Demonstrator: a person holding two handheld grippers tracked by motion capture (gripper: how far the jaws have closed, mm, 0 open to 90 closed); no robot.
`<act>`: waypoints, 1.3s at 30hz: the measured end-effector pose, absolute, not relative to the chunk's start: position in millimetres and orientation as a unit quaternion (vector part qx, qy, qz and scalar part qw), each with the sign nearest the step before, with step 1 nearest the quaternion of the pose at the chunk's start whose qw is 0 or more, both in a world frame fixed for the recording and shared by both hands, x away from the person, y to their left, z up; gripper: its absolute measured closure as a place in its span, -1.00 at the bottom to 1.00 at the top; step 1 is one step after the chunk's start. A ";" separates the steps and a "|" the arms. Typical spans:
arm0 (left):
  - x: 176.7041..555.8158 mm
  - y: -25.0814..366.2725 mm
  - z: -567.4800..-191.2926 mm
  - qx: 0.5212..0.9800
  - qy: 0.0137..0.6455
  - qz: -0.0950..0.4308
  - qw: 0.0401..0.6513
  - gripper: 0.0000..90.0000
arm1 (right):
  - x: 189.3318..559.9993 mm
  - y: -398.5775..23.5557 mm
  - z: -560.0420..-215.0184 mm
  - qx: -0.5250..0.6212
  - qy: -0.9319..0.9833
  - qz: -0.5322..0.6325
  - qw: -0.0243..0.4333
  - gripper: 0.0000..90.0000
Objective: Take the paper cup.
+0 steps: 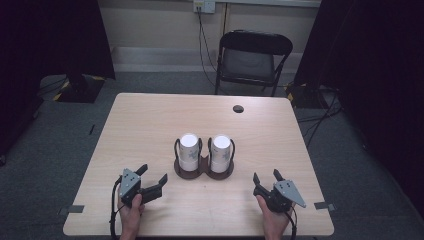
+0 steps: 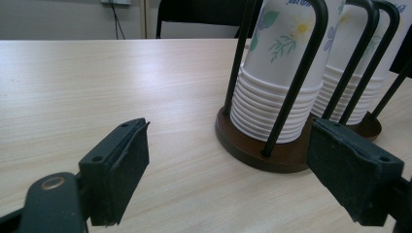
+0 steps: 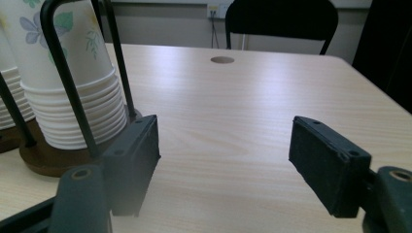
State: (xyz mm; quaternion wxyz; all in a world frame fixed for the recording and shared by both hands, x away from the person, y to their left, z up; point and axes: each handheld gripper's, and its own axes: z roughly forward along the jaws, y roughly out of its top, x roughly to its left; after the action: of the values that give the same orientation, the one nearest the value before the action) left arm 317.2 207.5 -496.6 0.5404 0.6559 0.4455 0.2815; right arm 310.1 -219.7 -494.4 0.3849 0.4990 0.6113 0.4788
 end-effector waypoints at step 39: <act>317.4 201.2 -495.8 0.661 0.457 0.302 0.513 -0.65 | 311.4 -205.8 -472.5 0.459 0.657 0.524 0.287 -0.21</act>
State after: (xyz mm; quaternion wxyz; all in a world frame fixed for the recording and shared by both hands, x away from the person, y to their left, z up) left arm 317.4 201.2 -495.8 0.5127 0.6611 0.4574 0.3016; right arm 311.4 -205.8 -472.5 0.2869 0.4594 0.6574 0.5239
